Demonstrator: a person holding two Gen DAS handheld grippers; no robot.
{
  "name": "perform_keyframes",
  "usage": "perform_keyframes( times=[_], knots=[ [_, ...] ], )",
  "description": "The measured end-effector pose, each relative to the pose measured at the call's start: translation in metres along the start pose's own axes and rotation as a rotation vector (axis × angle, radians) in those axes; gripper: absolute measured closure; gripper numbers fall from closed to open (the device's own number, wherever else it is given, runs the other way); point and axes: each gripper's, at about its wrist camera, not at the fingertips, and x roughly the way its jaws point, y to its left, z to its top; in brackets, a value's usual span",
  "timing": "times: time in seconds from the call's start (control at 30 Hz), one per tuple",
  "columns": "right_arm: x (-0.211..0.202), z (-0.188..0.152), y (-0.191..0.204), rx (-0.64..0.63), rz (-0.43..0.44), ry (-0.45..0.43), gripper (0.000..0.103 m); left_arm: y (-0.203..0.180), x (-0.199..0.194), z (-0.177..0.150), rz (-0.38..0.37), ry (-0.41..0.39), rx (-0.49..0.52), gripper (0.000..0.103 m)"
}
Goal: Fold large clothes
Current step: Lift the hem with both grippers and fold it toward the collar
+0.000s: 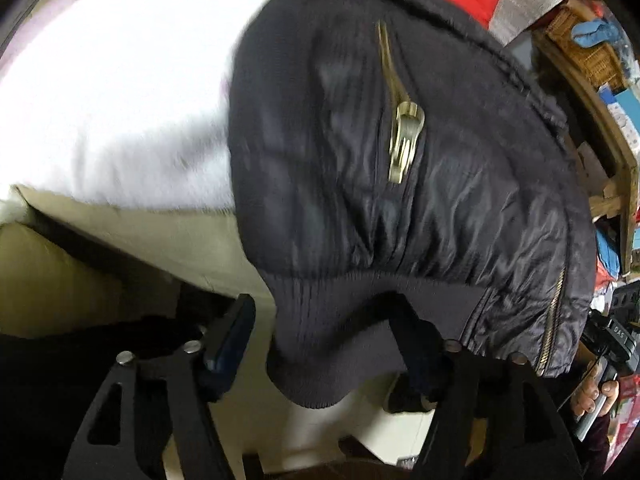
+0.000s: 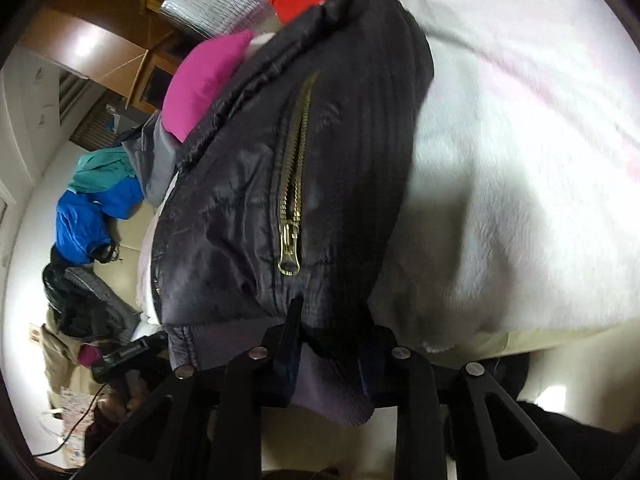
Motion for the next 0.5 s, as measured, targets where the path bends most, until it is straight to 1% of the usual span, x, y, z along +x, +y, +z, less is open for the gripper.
perform_keyframes(
  times=[0.07, 0.1, 0.13, 0.17, 0.2, 0.23, 0.27, 0.3, 0.33, 0.37, 0.43, 0.5],
  knots=[
    [0.013, -0.004, 0.004, -0.023, -0.012, 0.043, 0.052, -0.002, 0.004, -0.001, -0.019, 0.020, 0.010, 0.033],
    [0.017, -0.006, 0.010, -0.062, -0.040, 0.046, 0.050, -0.003, 0.006, -0.001, -0.032, 0.025, 0.013, 0.033],
    [0.017, -0.007, 0.015, -0.092, -0.055, 0.036, 0.050, -0.003, 0.006, -0.001, -0.040, 0.023, 0.015, 0.033],
    [0.016, -0.008, 0.015, -0.095, -0.049, 0.029, 0.051, -0.003, 0.006, -0.002, -0.044, 0.021, 0.016, 0.034],
    [0.016, -0.008, 0.015, -0.093, -0.036, 0.019, 0.065, -0.003, 0.005, -0.002, -0.055, 0.014, 0.015, 0.039],
    [0.015, -0.009, 0.015, -0.097, -0.033, 0.013, 0.077, -0.002, 0.003, -0.002, -0.066, 0.007, 0.014, 0.055],
    [0.016, -0.007, 0.018, -0.114, -0.045, 0.002, 0.091, -0.002, 0.001, -0.002, -0.068, -0.003, 0.016, 0.068],
    [0.012, -0.008, 0.023, -0.133, -0.046, -0.018, 0.092, -0.002, -0.003, -0.002, -0.073, -0.015, 0.018, 0.074],
    [0.007, -0.009, 0.028, -0.151, -0.034, -0.037, 0.092, -0.003, -0.006, -0.001, -0.082, -0.024, 0.019, 0.084],
    [0.000, -0.012, 0.033, -0.166, -0.018, -0.058, 0.092, -0.004, -0.011, -0.001, -0.093, -0.036, 0.021, 0.090],
    [-0.025, -0.012, 0.042, -0.188, 0.068, -0.146, 0.093, -0.006, -0.024, -0.001, -0.127, -0.074, 0.029, 0.093],
    [-0.050, -0.009, 0.045, -0.178, 0.156, -0.240, 0.093, -0.007, -0.044, -0.001, -0.188, -0.149, 0.040, 0.094]
  ],
)
